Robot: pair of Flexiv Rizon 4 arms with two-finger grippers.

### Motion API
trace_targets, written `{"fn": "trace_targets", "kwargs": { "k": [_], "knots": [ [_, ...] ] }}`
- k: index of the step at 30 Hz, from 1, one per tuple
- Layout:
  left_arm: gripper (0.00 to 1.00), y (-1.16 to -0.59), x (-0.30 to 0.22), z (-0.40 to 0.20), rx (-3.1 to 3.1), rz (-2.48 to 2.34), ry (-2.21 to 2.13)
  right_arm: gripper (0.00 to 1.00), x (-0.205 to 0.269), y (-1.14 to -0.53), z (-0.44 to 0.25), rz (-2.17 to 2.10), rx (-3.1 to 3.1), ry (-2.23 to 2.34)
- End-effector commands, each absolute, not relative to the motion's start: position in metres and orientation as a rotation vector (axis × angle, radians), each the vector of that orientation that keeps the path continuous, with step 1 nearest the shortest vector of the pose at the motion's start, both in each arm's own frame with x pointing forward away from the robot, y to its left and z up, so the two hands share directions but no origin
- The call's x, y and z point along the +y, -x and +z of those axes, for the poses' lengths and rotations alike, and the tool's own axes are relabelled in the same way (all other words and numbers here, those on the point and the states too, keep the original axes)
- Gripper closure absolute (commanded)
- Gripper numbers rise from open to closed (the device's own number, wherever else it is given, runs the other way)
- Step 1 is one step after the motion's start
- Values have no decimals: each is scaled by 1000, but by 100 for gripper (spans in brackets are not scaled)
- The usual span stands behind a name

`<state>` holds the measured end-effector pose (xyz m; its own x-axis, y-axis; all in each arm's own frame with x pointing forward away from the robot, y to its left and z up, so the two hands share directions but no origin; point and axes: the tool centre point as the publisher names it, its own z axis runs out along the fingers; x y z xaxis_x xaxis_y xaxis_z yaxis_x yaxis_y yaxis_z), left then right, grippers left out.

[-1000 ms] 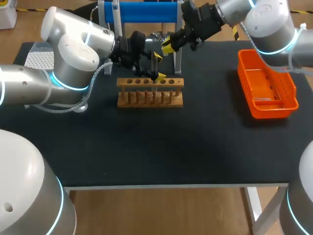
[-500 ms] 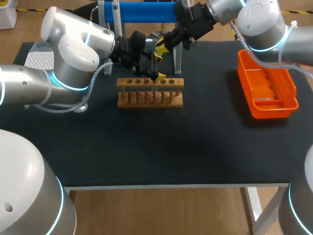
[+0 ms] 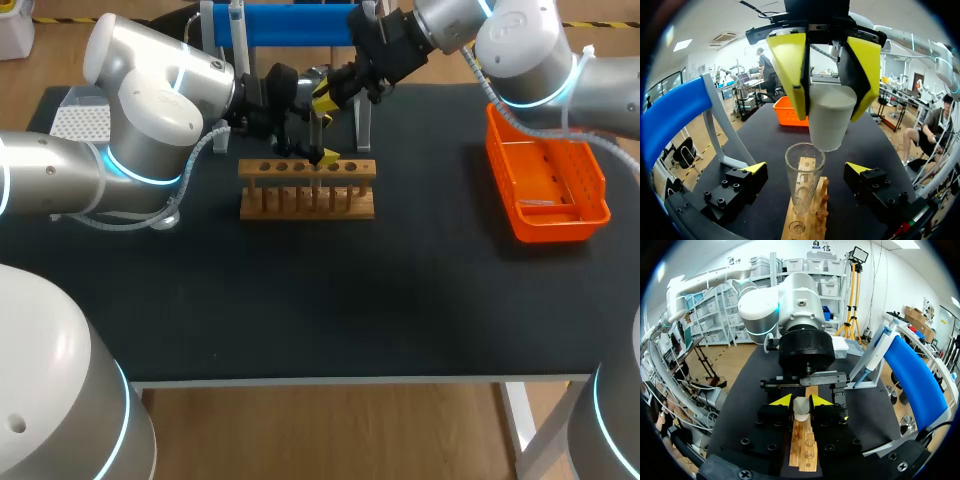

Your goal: Invert the test tube, pick up the pipette, mount the tip to pipette, aspirate from beaker and dispense into the tube, eject the tip, return the pipette, and cap with the stopper.

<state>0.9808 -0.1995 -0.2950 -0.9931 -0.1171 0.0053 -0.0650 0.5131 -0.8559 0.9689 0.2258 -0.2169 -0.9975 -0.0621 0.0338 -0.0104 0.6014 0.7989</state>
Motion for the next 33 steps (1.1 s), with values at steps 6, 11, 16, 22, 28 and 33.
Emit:
{"fn": "trace_targets", "kwargs": {
  "k": [6, 11, 16, 22, 28, 33],
  "knots": [
    [0, -982, -199, -294, 2692, -1515, 160, 100, 229, -971, -225, -1358, -2759, -57],
    [0, -982, -199, -294, 2692, -1515, 160, 100, 230, -971, -227, -1349, -2761, -53],
    [0, -982, -199, -294, 2692, -1515, 160, 100, 230, -972, -225, -1358, -2762, -54],
    [0, -982, -199, -294, 2692, -1515, 160, 100, 229, -974, -221, -1371, -2763, -53],
    [0, -982, -199, -294, 2692, -1515, 160, 100, 228, -974, -220, -1375, -2765, -54],
    [0, -982, -199, -294, 2692, -1515, 160, 100, 229, -975, -220, -1377, -2764, -55]
  ]
}}
